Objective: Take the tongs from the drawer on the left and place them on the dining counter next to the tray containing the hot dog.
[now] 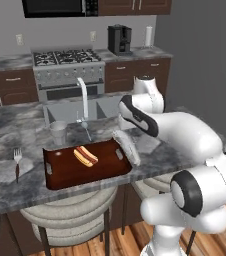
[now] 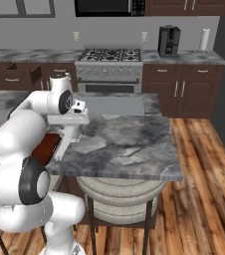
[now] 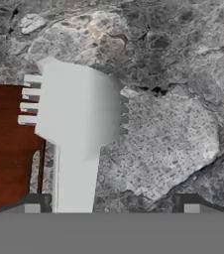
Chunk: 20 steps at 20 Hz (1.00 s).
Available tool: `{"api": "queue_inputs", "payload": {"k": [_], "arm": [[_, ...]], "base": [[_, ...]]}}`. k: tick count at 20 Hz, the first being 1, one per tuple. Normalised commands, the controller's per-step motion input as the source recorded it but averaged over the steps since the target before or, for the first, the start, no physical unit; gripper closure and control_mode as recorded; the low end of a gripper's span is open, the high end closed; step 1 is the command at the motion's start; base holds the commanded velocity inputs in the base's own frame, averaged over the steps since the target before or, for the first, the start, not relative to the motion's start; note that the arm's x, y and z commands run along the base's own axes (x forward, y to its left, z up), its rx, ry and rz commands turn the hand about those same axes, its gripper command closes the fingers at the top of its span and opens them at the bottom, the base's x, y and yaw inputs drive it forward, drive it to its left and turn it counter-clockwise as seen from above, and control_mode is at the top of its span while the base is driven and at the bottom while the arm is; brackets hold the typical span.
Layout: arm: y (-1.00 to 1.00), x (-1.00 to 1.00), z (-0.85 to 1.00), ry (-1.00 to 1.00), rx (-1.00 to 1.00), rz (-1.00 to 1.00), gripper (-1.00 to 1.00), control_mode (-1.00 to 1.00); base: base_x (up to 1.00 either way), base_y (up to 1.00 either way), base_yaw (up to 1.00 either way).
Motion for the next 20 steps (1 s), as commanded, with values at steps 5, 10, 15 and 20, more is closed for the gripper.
{"api": "queue_inputs", "payload": {"k": [5, 10, 15, 20], "arm": [[0.17, -0.86, 0.68, -0.29, 0.01, 0.0, -1.0, -1.0], [0.09, -1.0, -0.04, -0.33, 0.0, 0.0, -1.0, -1.0], [-0.11, -1.0, -0.09, -0.47, 0.01, 0.0, -1.0, -1.0], [-0.04, -0.18, 0.11, -0.19, 0.02, -0.01, -1.0, -1.0]], "base": [[0.0, 0.0, 0.0], [0.0, 0.0, 0.0], [0.0, 0.0, 0.0], [0.0, 0.0, 0.0]]}}
